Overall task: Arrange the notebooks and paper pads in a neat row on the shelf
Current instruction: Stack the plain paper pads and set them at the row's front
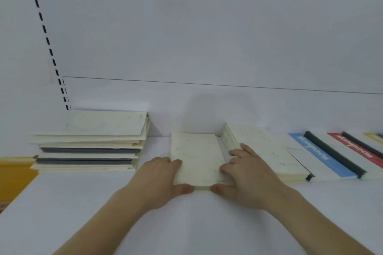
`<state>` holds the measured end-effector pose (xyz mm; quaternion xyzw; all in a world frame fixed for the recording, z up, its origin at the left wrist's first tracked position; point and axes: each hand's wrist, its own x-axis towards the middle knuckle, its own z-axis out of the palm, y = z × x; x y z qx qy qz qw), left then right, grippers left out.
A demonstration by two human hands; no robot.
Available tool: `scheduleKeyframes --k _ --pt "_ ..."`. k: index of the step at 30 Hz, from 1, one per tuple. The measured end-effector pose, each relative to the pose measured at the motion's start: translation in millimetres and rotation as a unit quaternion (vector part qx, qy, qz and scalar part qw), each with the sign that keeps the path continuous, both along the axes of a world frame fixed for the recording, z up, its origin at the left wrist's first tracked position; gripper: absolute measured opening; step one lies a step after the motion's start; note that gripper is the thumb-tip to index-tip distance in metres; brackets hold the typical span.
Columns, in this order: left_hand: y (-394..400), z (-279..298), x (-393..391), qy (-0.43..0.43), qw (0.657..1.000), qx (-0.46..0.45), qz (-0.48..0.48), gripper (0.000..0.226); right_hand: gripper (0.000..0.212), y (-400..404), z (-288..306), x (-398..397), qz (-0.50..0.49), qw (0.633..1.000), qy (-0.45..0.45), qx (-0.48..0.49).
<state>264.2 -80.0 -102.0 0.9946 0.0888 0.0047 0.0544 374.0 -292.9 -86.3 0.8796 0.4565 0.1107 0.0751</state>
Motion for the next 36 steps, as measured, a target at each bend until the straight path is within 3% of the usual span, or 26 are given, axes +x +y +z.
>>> scheduleKeyframes --k 10,19,24,27,30,36 --pt "8.5 11.0 -6.1 0.028 0.998 -0.055 -0.016 0.061 0.05 -0.8 11.7 6.8 -0.015 0.996 0.073 -0.056" --pt "-6.3 7.8 -11.7 0.048 0.998 -0.048 0.001 0.057 0.052 -7.9 13.4 0.1 0.019 0.998 0.013 -0.055" --pt "-25.9 14.6 -31.8 -0.027 0.998 0.017 0.059 0.048 0.058 1.7 16.3 -12.6 0.063 0.995 0.008 0.072" --pt "-23.1 26.2 -49.8 -0.165 0.979 0.04 0.11 0.036 0.057 27.1 17.5 -26.4 0.103 0.981 0.011 0.165" --pt "2.5 31.9 -64.9 -0.304 0.939 0.077 0.142 0.04 0.053 59.9 20.1 -42.2 0.143 0.96 0.006 0.239" --pt "63.6 24.4 -87.1 -0.226 0.938 0.118 0.236 0.072 0.056 134.0 34.8 -66.1 0.147 0.958 0.048 0.242"
